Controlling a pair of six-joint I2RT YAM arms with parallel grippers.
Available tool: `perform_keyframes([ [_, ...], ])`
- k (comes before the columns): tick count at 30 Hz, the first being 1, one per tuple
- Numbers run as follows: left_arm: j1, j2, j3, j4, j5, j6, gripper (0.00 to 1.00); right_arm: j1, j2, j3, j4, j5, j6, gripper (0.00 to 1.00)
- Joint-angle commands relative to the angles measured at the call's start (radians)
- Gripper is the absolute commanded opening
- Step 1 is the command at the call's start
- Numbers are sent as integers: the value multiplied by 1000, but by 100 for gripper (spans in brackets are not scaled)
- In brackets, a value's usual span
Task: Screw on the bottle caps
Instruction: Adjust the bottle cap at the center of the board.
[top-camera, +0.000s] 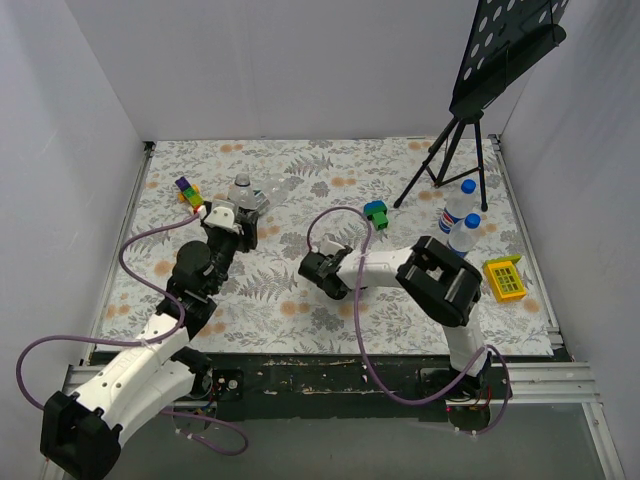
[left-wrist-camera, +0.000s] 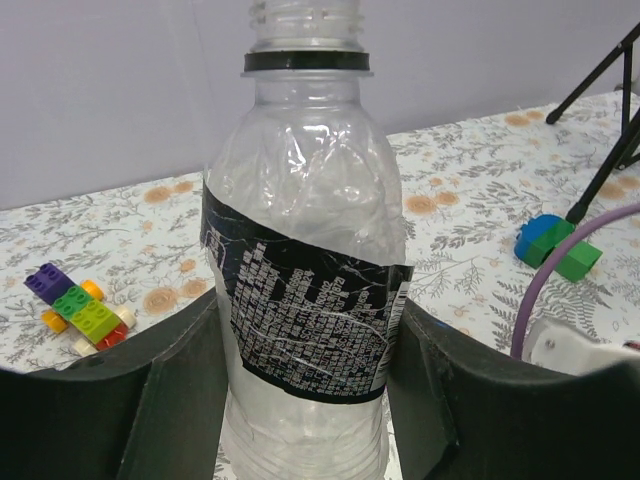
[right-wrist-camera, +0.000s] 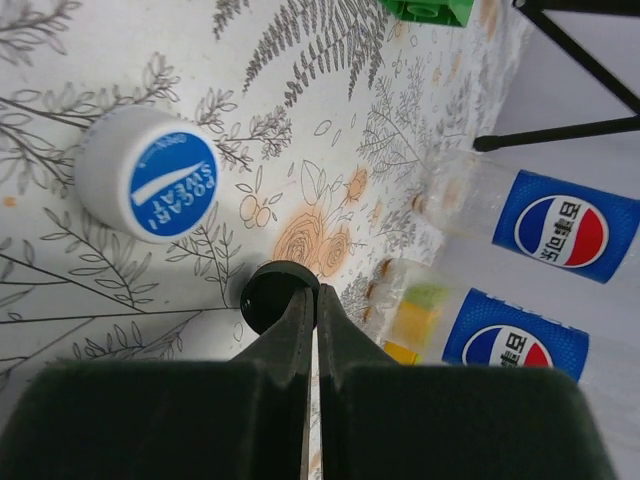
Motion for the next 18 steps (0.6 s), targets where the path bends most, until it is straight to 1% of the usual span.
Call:
perform_keyframes([
  [1, 7, -30, 6, 29, -55, 20, 0, 57, 78, 85, -133, 186, 97, 1],
  [5, 10, -30, 7, 29, -43, 17, 0, 117, 184, 145, -256, 220, 206, 1],
  [11, 12, -36, 6, 32, -35, 9, 0, 218, 367, 261, -568, 278, 510, 1],
  [12, 12, -39, 6, 32, -34, 8, 0, 237, 397, 278, -624, 287, 563, 7],
  [13, 12, -39, 6, 32, -31, 6, 0, 252, 425, 300, -687, 293, 624, 16],
  [14, 12, -39, 6, 32, -29, 6, 0, 267, 439, 306, -693, 295, 628, 17],
  [15, 13, -39, 6, 30, -26, 5, 0, 281, 448, 304, -693, 292, 629, 29],
  [18, 13, -41, 4, 30, -22, 2, 0, 316, 462, 312, -693, 281, 634, 30],
])
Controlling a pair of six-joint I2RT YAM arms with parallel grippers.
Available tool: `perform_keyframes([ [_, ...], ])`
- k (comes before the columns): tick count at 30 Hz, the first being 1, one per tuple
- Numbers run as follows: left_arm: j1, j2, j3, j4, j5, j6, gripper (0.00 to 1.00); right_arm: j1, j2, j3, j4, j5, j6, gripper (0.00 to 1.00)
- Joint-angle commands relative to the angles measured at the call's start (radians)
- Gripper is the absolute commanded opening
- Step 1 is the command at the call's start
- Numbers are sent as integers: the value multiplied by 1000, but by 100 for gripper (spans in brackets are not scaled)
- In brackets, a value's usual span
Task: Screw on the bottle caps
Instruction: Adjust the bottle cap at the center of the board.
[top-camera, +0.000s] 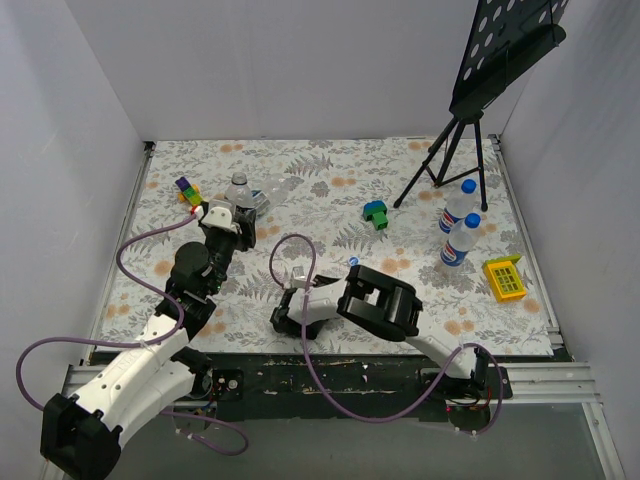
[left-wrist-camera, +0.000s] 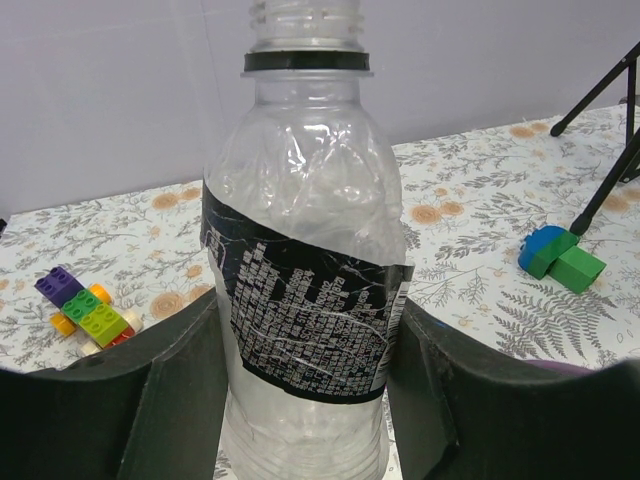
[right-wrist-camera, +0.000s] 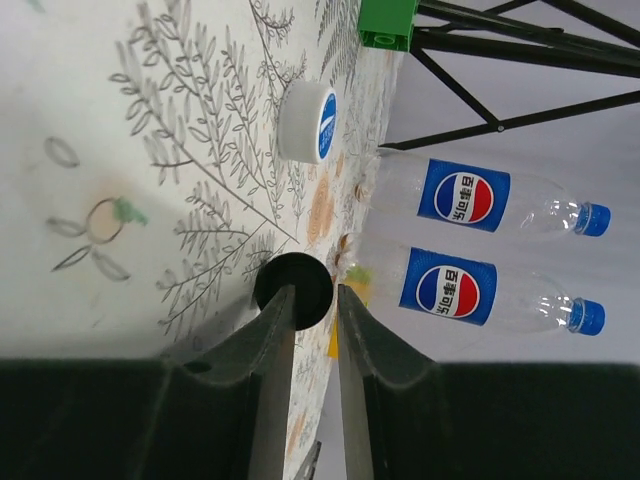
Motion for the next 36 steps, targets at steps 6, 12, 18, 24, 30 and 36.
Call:
perform_keyframes([
  [6, 9, -22, 3, 19, 13, -4, 0, 96, 50, 21, -116, -5, 133, 52],
  [12, 9, -20, 3, 19, 22, -7, 0, 97, -112, -31, 59, -102, -29, 66],
  [18, 9, -19, 3, 19, 27, -7, 0, 31, -344, -142, 280, -315, -195, 74],
  [24, 9, -16, 4, 16, 37, -9, 0, -128, -574, -298, 461, -648, -241, 74],
  [30, 9, -11, 6, 15, 46, -7, 0, -318, -801, -475, 662, -961, -243, 70],
  [36, 9, -3, 7, 13, 53, -7, 0, -478, -902, -579, 763, -1107, -240, 65],
])
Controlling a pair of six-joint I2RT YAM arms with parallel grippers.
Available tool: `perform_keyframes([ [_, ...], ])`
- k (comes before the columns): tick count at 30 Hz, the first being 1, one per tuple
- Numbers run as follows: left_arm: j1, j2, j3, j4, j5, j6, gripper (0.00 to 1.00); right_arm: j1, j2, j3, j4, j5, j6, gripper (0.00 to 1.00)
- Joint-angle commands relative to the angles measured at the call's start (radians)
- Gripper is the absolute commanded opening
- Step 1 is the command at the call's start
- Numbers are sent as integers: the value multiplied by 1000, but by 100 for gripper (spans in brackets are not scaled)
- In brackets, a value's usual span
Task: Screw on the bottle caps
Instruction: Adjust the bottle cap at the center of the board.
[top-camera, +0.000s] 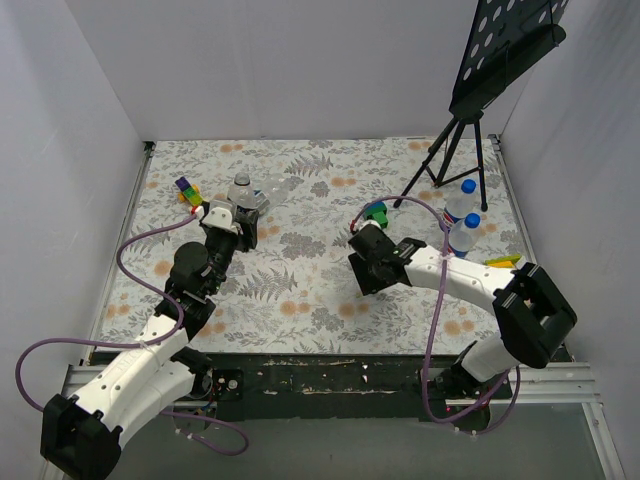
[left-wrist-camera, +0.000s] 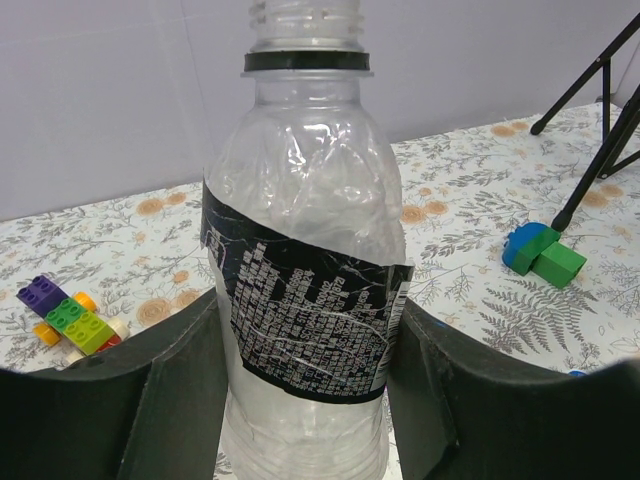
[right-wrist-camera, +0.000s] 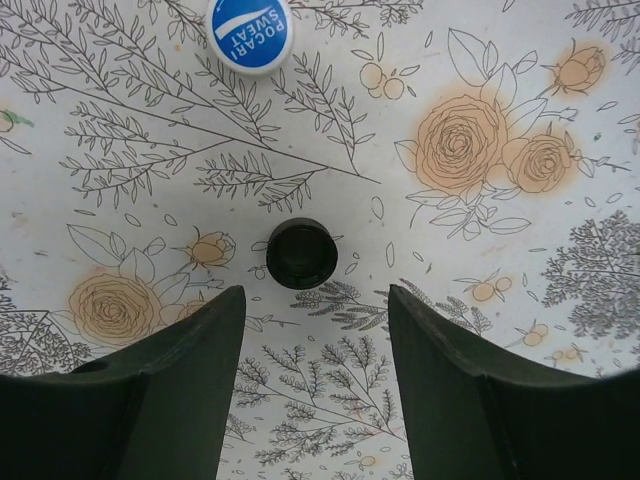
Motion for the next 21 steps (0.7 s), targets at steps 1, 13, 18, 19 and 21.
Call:
perform_keyframes([
  [1, 4, 1, 8, 10, 16, 0, 0, -87, -57, -50, 133, -183, -3, 65],
  [13, 4, 7, 9, 9, 25, 1, 0, -160, -51, -111, 179, -208, -18, 60],
  [18, 4, 9, 11, 7, 28, 3, 0, -168, -41, -114, 185, -206, -18, 59],
  [19, 4, 9, 11, 7, 29, 3, 0, -170, -41, -116, 185, -202, -18, 59],
  [21, 4, 9, 11, 7, 29, 3, 0, -173, -41, -116, 185, -197, -21, 58],
])
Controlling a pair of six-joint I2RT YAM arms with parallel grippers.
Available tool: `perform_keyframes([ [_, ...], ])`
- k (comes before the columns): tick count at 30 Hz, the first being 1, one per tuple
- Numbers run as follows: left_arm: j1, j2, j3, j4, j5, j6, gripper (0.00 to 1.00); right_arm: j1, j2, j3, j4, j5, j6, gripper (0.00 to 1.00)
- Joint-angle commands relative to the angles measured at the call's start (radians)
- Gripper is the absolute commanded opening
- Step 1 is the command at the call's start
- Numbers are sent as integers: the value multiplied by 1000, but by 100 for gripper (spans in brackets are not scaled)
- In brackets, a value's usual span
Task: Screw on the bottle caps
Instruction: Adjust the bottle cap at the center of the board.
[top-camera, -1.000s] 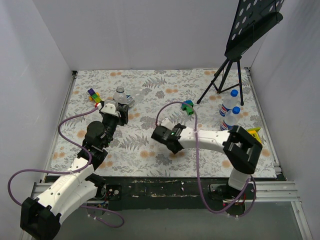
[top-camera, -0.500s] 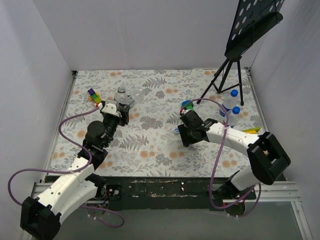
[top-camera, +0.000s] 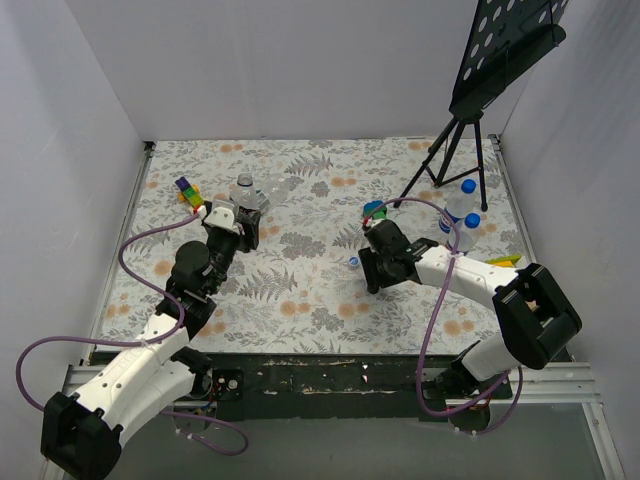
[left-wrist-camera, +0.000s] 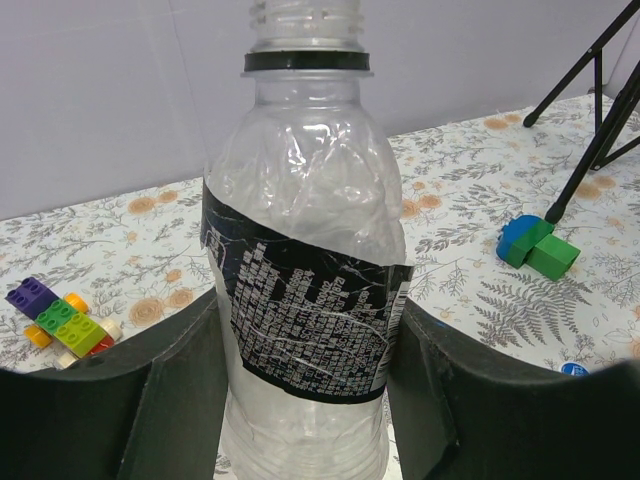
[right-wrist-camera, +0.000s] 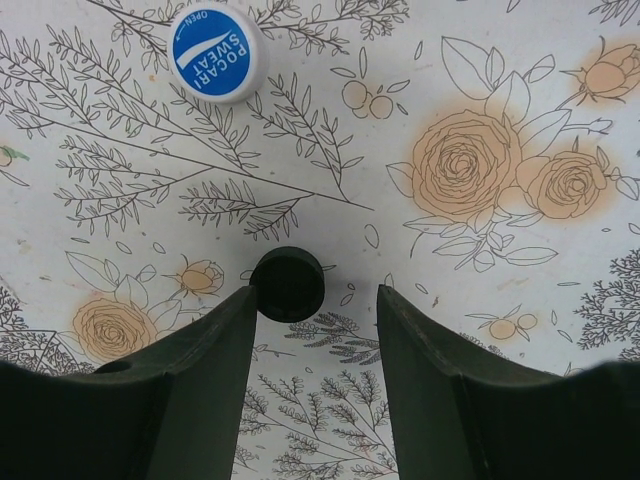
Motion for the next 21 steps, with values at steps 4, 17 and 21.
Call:
perform_keyframes([
  [4, 4, -2, 11, 7, 10, 3, 0, -13, -2, -5, 30, -4, -15, 57],
  [17, 4, -2, 11, 5, 14, 4, 0, -13, 45, -16, 39, -59, -16, 56],
  [21, 4, -2, 12, 5, 16, 4, 0, -8, 59, -22, 48, -81, -18, 55],
])
